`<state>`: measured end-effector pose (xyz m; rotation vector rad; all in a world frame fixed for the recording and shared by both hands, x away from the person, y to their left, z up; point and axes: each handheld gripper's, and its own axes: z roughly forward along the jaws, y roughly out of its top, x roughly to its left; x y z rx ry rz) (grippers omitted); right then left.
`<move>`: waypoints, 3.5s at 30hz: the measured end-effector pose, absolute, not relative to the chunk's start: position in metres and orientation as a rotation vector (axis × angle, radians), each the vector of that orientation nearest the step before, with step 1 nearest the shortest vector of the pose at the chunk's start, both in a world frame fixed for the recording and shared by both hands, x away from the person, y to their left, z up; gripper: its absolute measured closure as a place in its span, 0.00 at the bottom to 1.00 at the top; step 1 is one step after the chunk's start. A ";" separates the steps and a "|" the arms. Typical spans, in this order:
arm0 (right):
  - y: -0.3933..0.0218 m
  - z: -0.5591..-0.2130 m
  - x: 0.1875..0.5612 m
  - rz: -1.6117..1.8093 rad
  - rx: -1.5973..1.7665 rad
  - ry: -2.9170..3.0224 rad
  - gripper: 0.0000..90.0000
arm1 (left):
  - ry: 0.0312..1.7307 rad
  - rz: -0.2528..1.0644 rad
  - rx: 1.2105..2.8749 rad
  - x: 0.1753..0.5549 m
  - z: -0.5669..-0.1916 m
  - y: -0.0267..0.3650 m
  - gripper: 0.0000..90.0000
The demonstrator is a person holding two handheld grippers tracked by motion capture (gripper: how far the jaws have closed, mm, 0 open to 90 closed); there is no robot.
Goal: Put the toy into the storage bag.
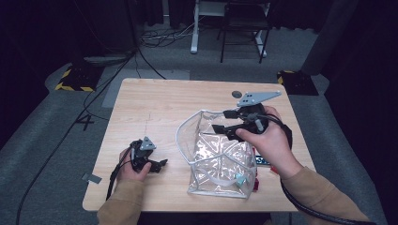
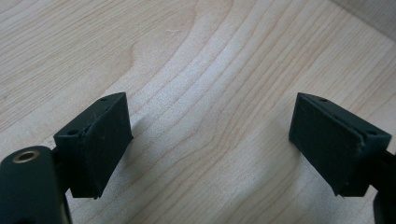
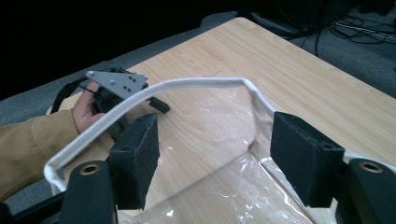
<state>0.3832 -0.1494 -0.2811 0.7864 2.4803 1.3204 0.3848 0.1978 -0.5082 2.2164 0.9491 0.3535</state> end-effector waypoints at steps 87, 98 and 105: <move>-0.320 -0.471 0.450 0.964 1.340 2.337 0.64 | 0.956 0.359 2.215 0.385 -0.508 0.198 0.16; -0.321 -0.434 0.437 1.029 1.282 2.327 0.64 | 0.956 0.359 2.214 0.385 -0.508 0.198 0.16; -0.316 -0.403 0.426 1.068 1.214 2.329 0.64 | 0.956 0.359 2.214 0.385 -0.508 0.198 0.16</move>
